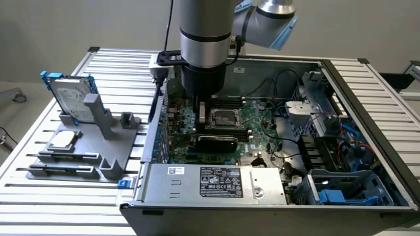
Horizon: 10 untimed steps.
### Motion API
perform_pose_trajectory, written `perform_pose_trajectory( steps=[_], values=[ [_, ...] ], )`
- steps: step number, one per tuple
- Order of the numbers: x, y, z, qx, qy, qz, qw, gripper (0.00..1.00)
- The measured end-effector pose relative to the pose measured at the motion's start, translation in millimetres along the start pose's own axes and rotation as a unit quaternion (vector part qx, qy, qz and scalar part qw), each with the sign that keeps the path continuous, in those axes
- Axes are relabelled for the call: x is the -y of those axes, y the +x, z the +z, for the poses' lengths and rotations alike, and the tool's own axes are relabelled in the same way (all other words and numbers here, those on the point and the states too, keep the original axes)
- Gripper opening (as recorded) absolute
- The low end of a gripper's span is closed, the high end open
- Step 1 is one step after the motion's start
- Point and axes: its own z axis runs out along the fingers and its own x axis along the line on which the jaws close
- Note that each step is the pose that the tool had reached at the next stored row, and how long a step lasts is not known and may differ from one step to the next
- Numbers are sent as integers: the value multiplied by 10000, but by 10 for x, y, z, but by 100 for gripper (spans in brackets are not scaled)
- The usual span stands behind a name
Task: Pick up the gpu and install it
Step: 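Press down on the gpu until it lock into place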
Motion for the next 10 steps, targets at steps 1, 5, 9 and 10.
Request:
perform_pose_trajectory(
  steps=[1,5,9,10],
  values=[
    [-15,0,-3,0,0,0,10000,11],
    [-80,0,-3,-9,-2,1,10000,11],
    [-127,0,-3,-36,-64,1,10000,11],
    [-137,0,-3,-44,-98,1,9999,11]
  ],
)
